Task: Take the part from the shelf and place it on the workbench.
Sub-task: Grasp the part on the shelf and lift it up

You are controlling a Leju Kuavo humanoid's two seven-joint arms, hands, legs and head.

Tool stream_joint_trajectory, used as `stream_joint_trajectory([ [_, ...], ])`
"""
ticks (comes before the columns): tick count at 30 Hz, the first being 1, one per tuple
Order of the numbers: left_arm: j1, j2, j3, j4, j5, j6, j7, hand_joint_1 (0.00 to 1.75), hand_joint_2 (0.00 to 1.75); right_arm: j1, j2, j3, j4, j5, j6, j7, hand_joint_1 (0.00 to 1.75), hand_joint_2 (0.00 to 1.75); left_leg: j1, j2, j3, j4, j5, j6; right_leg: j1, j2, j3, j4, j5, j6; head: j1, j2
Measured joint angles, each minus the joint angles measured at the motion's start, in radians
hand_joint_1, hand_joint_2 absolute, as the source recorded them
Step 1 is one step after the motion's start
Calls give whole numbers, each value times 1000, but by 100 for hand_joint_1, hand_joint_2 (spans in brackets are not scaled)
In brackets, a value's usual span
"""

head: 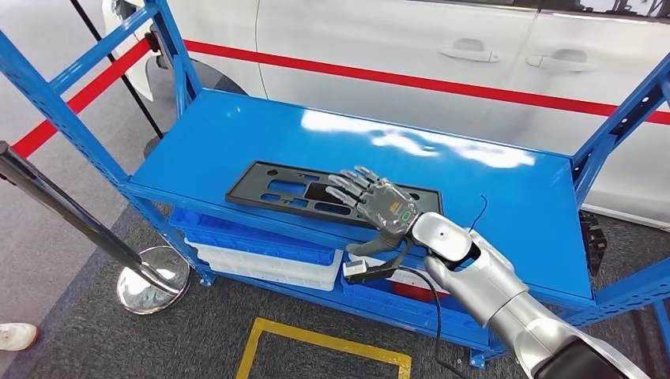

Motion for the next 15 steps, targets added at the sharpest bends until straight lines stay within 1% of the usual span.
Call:
stream_joint_trajectory([
  [1, 1, 0, 0, 0, 1, 0, 0, 0, 0, -1, -3, 19, 10, 23, -4, 10, 0, 175, 1, 0, -39, 51, -22, -5, 1, 0, 2, 0, -4, -1, 0, 0],
  [2, 2, 0, 0, 0, 1, 0, 0, 0, 0, -2, -4, 35, 18, 46, -8, 22, 0, 175, 1, 1, -67, 77, -27, -7, 1, 0, 5, 0, -7, -1, 0, 0],
  [3, 3, 0, 0, 0, 1, 0, 0, 0, 0, -3, -4, 48, 26, 76, -10, 40, 0, 175, 1, 1, -80, 71, -13, -6, 1, 0, 9, 1, -11, 1, 0, 0],
  [4, 4, 0, 0, 0, 0, 0, 0, 0, 0, -8, -4, 63, 35, 124, -10, 69, 0, 175, 1, 2, -72, 28, 24, -4, 1, 1, 14, 1, -14, 2, 0, 0],
  [5, 4, 0, 0, 0, 0, 0, 0, 0, 0, -15, -5, 82, 48, 181, -11, 107, 0, 175, 1, 3, -52, -39, 74, -1, 1, 1, 19, 1, -17, 5, 0, 0],
  [6, 3, 1, 0, 0, -1, 0, 0, 0, 0, -25, -6, 106, 65, 231, -10, 147, 0, 175, 1, 3, -30, -105, 109, 2, 1, 2, 24, 2, -21, 9, 0, 0],
  [7, 2, 1, 0, 0, -2, 0, 1, 0, 0, -36, -7, 135, 86, 268, -9, 183, 0, 175, -1, 3, -14, -156, 128, 7, 2, 3, 27, 3, -22, 14, 0, 0],
  [8, 2, 2, 0, 0, -3, 0, 2, 0, 0, -45, -8, 162, 107, 286, -8, 210, 0, 175, -3, 3, -5, -183, 138, 13, 3, 3, 27, 4, -24, 20, 0, 0],
  [9, 2, 2, 0, 0, -5, -1, 3, 0, 0, -54, -8, 188, 128, 292, -5, 228, 0, 175, -5, 3, -4, -189, 134, 21, 4, 4, 27, 5, -25, 26, 0, 0],
  [10, 3, 2, -1, 0, -6, -1, 4, 0, 0, -62, -7, 209, 149, 295, 0, 238, 0, 175, -6, 3, -3, -190, 137, 29, 5, 5, 27, 4, -26, 33, 0, 0],
  [11, 3, 2, -1, 0, -6, -1, 4, 0, 0, -68, -4, 224, 169, 297, 5, 243, 0, 175, -6, 3, 1, -193, 147, 37, 3, 5, 28, 6, -29, 40, 0, 0],
  [12, 4, 2, -1, 0, -7, -1, 5, 0, 0, -74, 1, 235, 188, 297, 10, 245, 0, 175, -5, 4, 3, -196, 150, 44, 2, 6, 24, 18, -40, 45, 0, 0],
  [13, 3, 2, -2, 0, -7, -1, 5, 0, 0, -79, 8, 244, 206, 297, 13, 247, 0, 175, -4, 5, 6, -199, 154, 49, 1, 7, 11, 48, -61, 48, 0, 0],
  [14, 3, 1, -2, 0, -7, -1, 5, 0, 0, -82, 16, 251, 224, 297, 15, 249, 0, 175, -3, 7, 6, -200, 156, 53, -1, 7, -12, 100, -92, 50, 0, 0],
  [15, 3, 1, -2, 0, -7, -1, 5, 0, 0, -85, 26, 259, 241, 297, 16, 251, 0, 175, -4, 7, 5, -200, 157, 55, 0, 8, -44, 169, -128, 52, 0, 0],
])
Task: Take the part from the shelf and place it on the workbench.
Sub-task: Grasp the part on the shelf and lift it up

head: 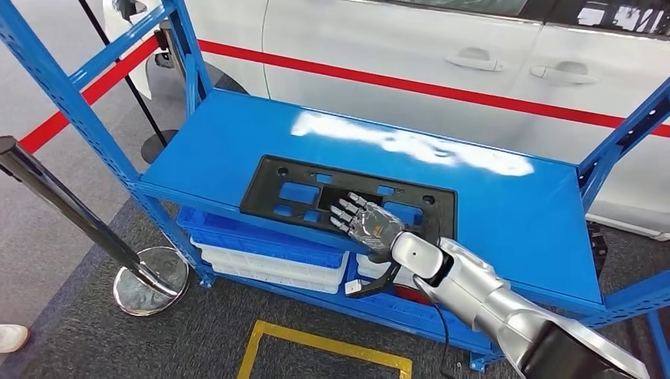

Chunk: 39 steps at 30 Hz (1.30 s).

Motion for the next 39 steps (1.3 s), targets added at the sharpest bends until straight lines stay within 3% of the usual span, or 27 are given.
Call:
stream_joint_trajectory([
  [2, 1, 1, 0, 0, 0, 0, 0, 0, 0, -2, 18, 12, 30, 0, 0, 4, 0, 175, -4, 2, -2, 0, 0, 2, 0, 0, -52, 113, -41, 1, 0, 0],
  [3, 2, 1, 0, 0, 0, 0, 0, 0, 0, -3, 24, 16, 41, 0, 0, 5, 1, 175, -6, 2, -2, 1, 0, 2, 0, 0, -55, 122, -36, -1, 0, 0],
  [4, 2, 1, 0, 0, 0, 0, 0, 0, 0, -3, 29, 20, 49, 0, 0, 7, 45, 175, -8, 1, -2, 1, 0, 2, 1, 0, -37, 90, -13, -5, 0, 0],
  [7, 3, 0, 0, 0, 1, 1, -1, 0, 0, -6, 47, 25, 63, -3, -3, 20, 174, 175, -16, 1, -2, 3, -1, -1, 10, -2, 68, -111, 66, -25, 0, 0],
  [8, 3, 0, 0, 0, 1, 1, -1, 0, 0, -7, 56, 24, 66, -6, -3, 25, 175, 175, -17, 3, -4, 4, -1, -4, 14, -3, 87, -151, 75, -30, 0, 0],
  [10, 5, 1, 0, 0, 3, 2, -3, 0, 0, -6, 79, 18, 69, -14, -1, 34, 175, 175, -17, 6, -7, 4, 0, -13, 17, -1, 89, -166, 79, -32, 0, 0],
  [12, 6, 2, 0, 0, 4, 2, -5, 0, 0, -5, 104, 5, 69, -23, 3, 39, 175, 175, -17, 7, -12, 13, -7, -24, 10, 2, 91, -174, 85, -39, 0, 0],
  [13, 8, 3, 0, 0, 5, 2, -6, 0, 0, -5, 115, -3, 68, -25, 5, 40, 175, 175, -16, 7, -23, 37, -24, -31, 6, 2, 92, -178, 89, -43, 0, 0],
  [16, 13, 3, 0, 0, 7, 3, -7, 0, 0, -5, 136, -23, 67, -26, 7, 41, 175, 175, -7, 6, -106, 221, -120, -47, 3, 1, 92, -182, 92, -49, 0, 0],
  [17, 15, 4, 0, 0, 7, 3, -7, 0, 0, -4, 138, -27, 67, -25, 8, 42, 175, 175, -3, 6, -132, 276, -139, -52, 2, 0, 92, -181, 92, -49, 0, 0],
  [18, 18, 4, 0, 0, 7, 3, -7, 0, 0, -5, 138, -31, 67, -25, 8, 43, 175, 175, 1, 6, -141, 299, -139, -55, 1, 0, 91, -180, 92, -48, 0, 0],
  [19, 19, 4, 0, 0, 7, 3, -7, 0, 0, -6, 138, -34, 67, -25, 8, 45, 175, 175, 4, 6, -130, 280, -121, -59, 0, 0, 92, -178, 91, -46, 0, 0],
  [21, 20, 6, 0, 0, 7, 3, -7, 0, 0, -12, 135, -43, 65, -25, 8, 48, 175, 175, 12, 6, -60, 145, -60, -64, -4, 1, 91, -171, 88, -38, 0, 0],
  [23, 19, 7, 0, 0, 7, 3, -8, 0, 0, -19, 123, -50, 60, -25, 7, 51, 175, 175, 14, 0, -3, 37, -26, -58, -3, 3, 89, -161, 83, -24, 0, 0],
  [26, 20, 7, 0, 0, 8, 3, -8, 0, 0, -26, 104, -60, 53, -24, 2, 51, 175, 175, 8, -4, 6, 19, -22, -33, -3, 6, 89, -161, 83, -5, 0, 0],
  [28, 20, 7, 0, 0, 8, 4, -8, 0, 0, -27, 100, -70, 51, -23, -3, 43, 175, 175, 8, -1, 8, 13, -17, -20, -7, 5, 79, -139, 64, 5, 0, 0],
  [29, 19, 7, 0, 0, 9, 4, -8, 0, 0, -27, 99, -75, 50, -23, -7, 38, 175, 175, 9, 0, 9, 11, -16, -14, -8, 5, 61, -99, 39, 8, 0, 0],
  [31, 18, 7, 0, 0, 9, 5, -8, 0, 0, -22, 99, -86, 50, -23, -16, 27, 175, 175, 7, 2, 8, 11, -17, -8, -9, 5, -3, 34, -25, 10, 0, 0],
  [32, 18, 7, 0, 0, 9, 4, -8, 0, 0, -17, 99, -91, 49, -23, -22, 22, 175, 175, 6, 3, 8, 11, -18, -7, -9, 5, -34, 95, -46, 11, 0, 0],
  [33, 19, 7, 0, 0, 9, 4, -8, 0, 0, -12, 99, -96, 46, -25, -29, 18, 175, 175, 4, 3, 9, 12, -19, -5, -9, 5, -51, 126, -47, 10, 0, 0],
  [34, 19, 7, 0, 0, 10, 3, -8, 0, 0, -6, 99, -103, 40, -29, -37, 13, 175, 175, 3, 2, 11, 13, -21, -5, -9, 5, -50, 118, -30, 8, 0, 0],
  [35, 19, 7, 0, 0, 10, 3, -8, 0, 0, -1, 99, -111, 31, -37, -43, 6, 175, 175, 2, 2, 15, 13, -24, -5, -8, 5, -29, 71, 5, 4, 0, 0],
  [37, 19, 6, 0, 0, 10, 1, -8, 0, 0, 11, 99, -135, 0, -74, -54, -25, 175, 175, 0, 0, 20, 15, -30, -10, -4, 4, 34, -67, 71, -7, 0, 0],
  [39, 18, 5, 0, 0, 9, 0, -8, 0, 0, 30, 99, -169, -55, -146, -59, -78, 175, 175, -2, 0, 18, 17, -35, -19, 2, 4, 66, -141, 90, -14, 0, 0],
])
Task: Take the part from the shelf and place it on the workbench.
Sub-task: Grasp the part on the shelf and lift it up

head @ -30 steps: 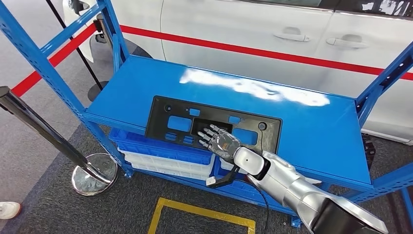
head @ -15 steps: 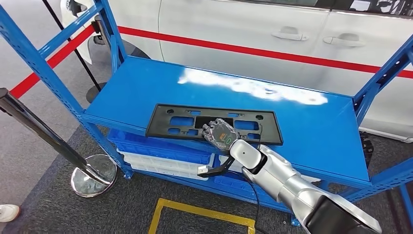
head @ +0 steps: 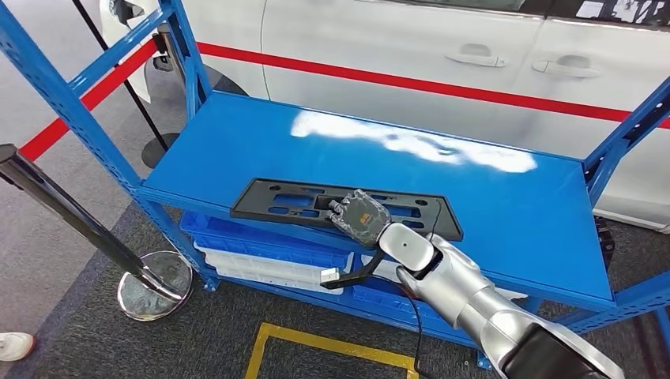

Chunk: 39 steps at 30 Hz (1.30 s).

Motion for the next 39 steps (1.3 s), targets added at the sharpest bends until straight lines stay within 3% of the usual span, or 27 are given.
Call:
stream_joint_trajectory([
  [4, -2, 0, 0, 0, -2, 8, 6, 0, 175, 41, -18, -98, -173, -298, 32, -148, 175, 175, 1, 0, -7, 13, -17, -22, -3, 0, 3, -16, -3, -15, 0, 0],
  [6, -5, 0, -1, 0, -3, 19, 7, 0, 175, 49, -40, -155, -280, -525, 101, -232, 175, 175, 4, 1, -49, 102, -68, -31, -6, -5, 8, -23, -3, -24, 0, 0],
  [8, -5, 0, -1, 0, -2, 28, 7, 0, 175, 51, -64, -207, -377, -746, 207, -293, 175, 175, 6, 1, -115, 237, -122, -38, -4, -10, 10, -23, -6, -31, 0, 0],
  [9, -5, 0, -1, 0, -1, 31, 6, 0, 175, 52, -76, -229, -420, -837, 263, -309, 175, 175, 6, 1, -138, 277, -128, -40, -3, -12, 13, -22, -9, -32, 0, 0],
  [10, -5, 0, -1, 0, 0, 34, 6, 0, 175, 52, -87, -249, -459, -907, 311, -316, 175, 175, 6, 1, -143, 280, -113, -41, -1, -12, 16, -21, -12, -32, 0, 0],
  [11, -6, 0, -1, 0, 0, 37, 5, 0, 175, 53, -97, -267, -495, -960, 348, -318, 175, 175, 6, 1, -129, 242, -79, -39, 0, -12, 20, -20, -15, -32, 0, 0],
  [13, -7, 1, -1, 0, 0, 42, 3, 0, 175, 53, -110, -296, -546, -1017, 386, -317, 175, 175, 6, 1, -76, 114, 2, -32, 1, -12, 29, -17, -23, -29, 0, 0],
  [15, -7, 1, -1, 0, 0, 43, 2, 0, 175, 53, -114, -307, -564, -1032, 396, -317, 175, 175, 5, 1, -48, 50, 36, -28, 1, -12, 33, -16, -26, -27, 0, 0],
  [23, -7, 1, -1, 0, 0, 43, 2, 0, 175, 53, -118, -315, -574, -1052, 410, -319, 175, 175, 3, -1, -38, 28, 30, -24, 2, -12, 34, -16, -27, -25, 0, 0],
  [25, -9, 1, -1, 0, 0, 44, 1, 0, 175, 55, -123, -328, -595, -1129, 458, -320, 175, 175, 0, -2, -31, 16, 21, -18, 5, -11, 30, -14, -27, -19, 0, 0],
  [26, -10, 1, -1, 0, 0, 51, 0, 0, 175, 55, -124, -346, -616, -1228, 514, -311, 175, 175, 0, -2, -28, 6, 21, -9, 5, -10, 22, 1, -38, -12, 0, 0],
  [28, -12, 0, -3, 0, -1, 69, -1, 0, 175, 57, -117, -389, -653, -1430, 631, -278, 175, 175, 4, -2, -22, -7, 24, 7, -3, -7, -50, 141, -86, 6, 0, 0],
  [29, -13, 0, -3, 0, -1, 78, -2, 0, 175, 57, -112, -408, -667, -1505, 672, -261, 175, 175, 8, -3, -19, -10, 24, 12, -8, -5, -72, 182, -93, 14, 0, 0],
  [30, -15, -1, -3, 0, 0, 81, -3, 0, 175, 57, -109, -416, -671, -1524, 685, -254, 175, 175, 9, -5, -17, -6, 20, 10, -14, -5, -77, 186, -77, 18, 0, 0],
  [32, -18, -2, -3, 0, 0, 81, -4, 0, 175, 55, -109, -419, -675, -1530, 688, -252, 175, 175, 8, -7, -19, 4, 12, 0, -16, -7, -18, 58, -27, 18, 0, 0],
  [33, -20, -2, -3, 0, 0, 82, -6, 0, 175, 54, -108, -420, -677, -1532, 689, -251, 175, 175, 6, -7, -21, 8, 10, -6, -14, -7, -3, 22, -19, 16, 0, 0],
  [37, -25, -2, -3, 0, 1, 85, -12, 0, 175, 54, -111, -421, -680, -1551, 701, -239, 175, 175, 5, -5, -28, 14, 2, -28, -11, -6, 0, 5, -20, -6, -1, 0],
  [39, -28, -2, -3, 0, 1, 94, -21, 0, 175, 54, -119, -421, -682, -1591, 726, -219, 175, 175, 7, -1, -55, 79, -39, -37, -12, -9, 3, 1, -19, -20, -1, 0],
])
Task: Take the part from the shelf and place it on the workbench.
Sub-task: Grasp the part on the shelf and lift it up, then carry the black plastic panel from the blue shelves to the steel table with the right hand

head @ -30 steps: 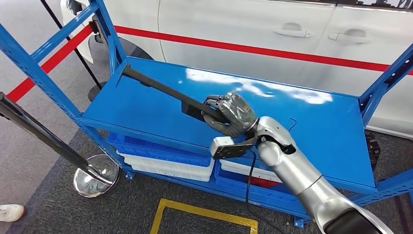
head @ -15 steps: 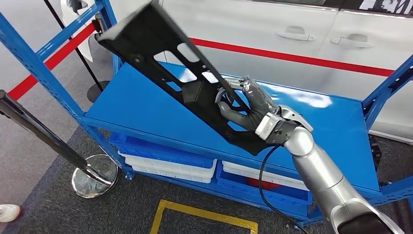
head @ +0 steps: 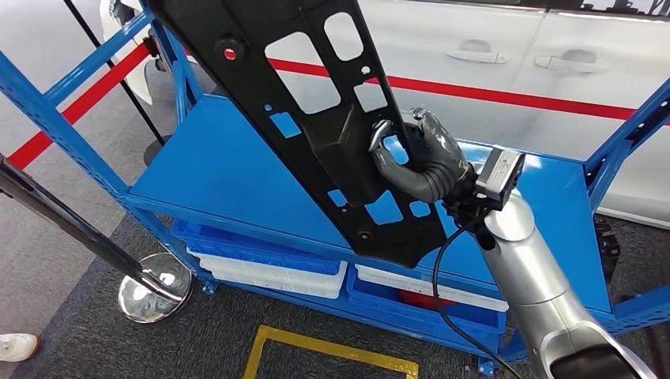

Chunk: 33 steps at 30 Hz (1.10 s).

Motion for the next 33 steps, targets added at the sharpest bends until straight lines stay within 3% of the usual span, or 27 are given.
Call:
stream_joint_trajectory([
  [2, -2, 0, 0, 0, -2, 20, -20, 0, 175, 5, -5, 6, 0, -37, 24, 22, 175, 175, 0, 3, -60, 131, -60, -4, 5, -2, 1, 0, -2, -7, 0, 0],
  [4, -3, 0, -1, 0, -5, 48, -50, 0, 175, 22, -6, 18, 0, -49, 35, 34, 175, 175, 0, 3, -101, 216, -78, -3, 10, -2, 3, 0, -4, -10, 0, 0],
  [5, -2, 0, -1, 0, -4, 58, -69, 0, 175, 34, -6, 26, 0, -50, 37, 37, 175, 175, -1, 3, -96, 204, -59, 0, 13, -2, 5, 1, -5, -11, 0, 0],
  [8, 3, 0, 0, 0, 21, 69, -123, 0, 175, 64, -6, 43, -3, -58, 33, 39, 175, 175, -7, 1, -12, 17, 39, 21, 19, 3, 13, 1, -10, -10, 0, 0],
  [10, 5, 0, 2, 0, 36, 65, -136, 0, 175, 74, -6, 49, -4, -78, 32, 48, 175, 175, -12, -1, 18, -55, 54, 30, 21, 5, 9, 2, -9, -3, 0, 0],
  [13, 7, 0, 4, 0, 52, 59, -126, 0, 175, 77, -7, 56, 3, -125, 43, 68, 175, 175, -10, -1, 24, -74, 55, 40, 20, 6, 6, 1, -9, 13, 0, 0],
  [14, 7, 0, 6, 0, 57, 58, -119, 0, 175, 76, -7, 57, 7, -141, 46, 74, 175, 175, -7, -1, 28, -81, 59, 45, 20, 6, -1, 15, -21, 17, 0, 0],
  [15, 7, 0, 8, 0, 63, 57, -111, 0, 175, 74, -6, 58, 12, -155, 48, 79, 175, 175, -4, 0, 31, -88, 62, 49, 19, 6, -16, 49, -43, 21, 0, 0],
  [17, 8, 0, 14, 0, 69, 54, -96, 0, 175, 71, -3, 58, 21, -171, 47, 86, 175, 175, -3, 1, 33, -91, 64, 53, 15, 7, -74, 171, -104, 26, 0, 0],
  [19, 9, 0, 20, 0, 68, 52, -87, 0, 175, 75, -1, 58, 29, -178, 43, 90, 175, 175, -3, 1, 33, -89, 63, 53, 10, 7, -123, 269, -130, 32, 0, 0],
  [20, 10, 0, 22, 0, 65, 49, -84, 0, 175, 77, 0, 58, 31, -180, 40, 90, 175, 175, -2, 0, 33, -88, 62, 52, 7, 7, -125, 269, -115, 34, 0, 0],
  [21, 10, 0, 24, 0, 64, 45, -80, 0, 175, 78, 0, 57, 32, -183, 37, 91, 175, 175, -2, -1, 33, -84, 61, 50, 4, 6, -106, 225, -82, 35, 0, 0],
  [23, 10, 0, 26, 0, 67, 37, -70, 0, 175, 80, 0, 56, 31, -187, 32, 91, 175, 175, -3, -2, 31, -73, 55, 42, 0, 3, -45, 92, -15, 36, 0, 0],
  [24, 10, 0, 28, 0, 71, 35, -65, 0, 175, 81, 1, 55, 31, -189, 32, 90, 175, 175, -4, -3, 28, -66, 52, 37, 1, 3, -24, 44, 1, 33, 0, 0],
  [28, 12, 1, 35, 0, 80, 35, -59, 0, 175, 96, -3, 53, 31, -196, 38, 89, 175, 175, -7, -3, 16, -58, 50, 17, 3, 6, -21, 17, 6, 15, 0, 0],
  [30, 13, 1, 36, 0, 77, 40, -60, 0, 175, 95, -10, 53, 32, -200, 44, 89, 175, 175, -6, -1, -2, -17, 15, 7, 1, 4, -24, 10, 12, 0, 0, 0],
  [33, 12, 2, 36, 0, 70, 47, -66, 0, 175, 93, -15, 53, 37, -205, 50, 88, 175, 175, -4, 0, -71, 166, -84, -1, 5, -1, -32, 8, 18, -12, 0, 0],
])
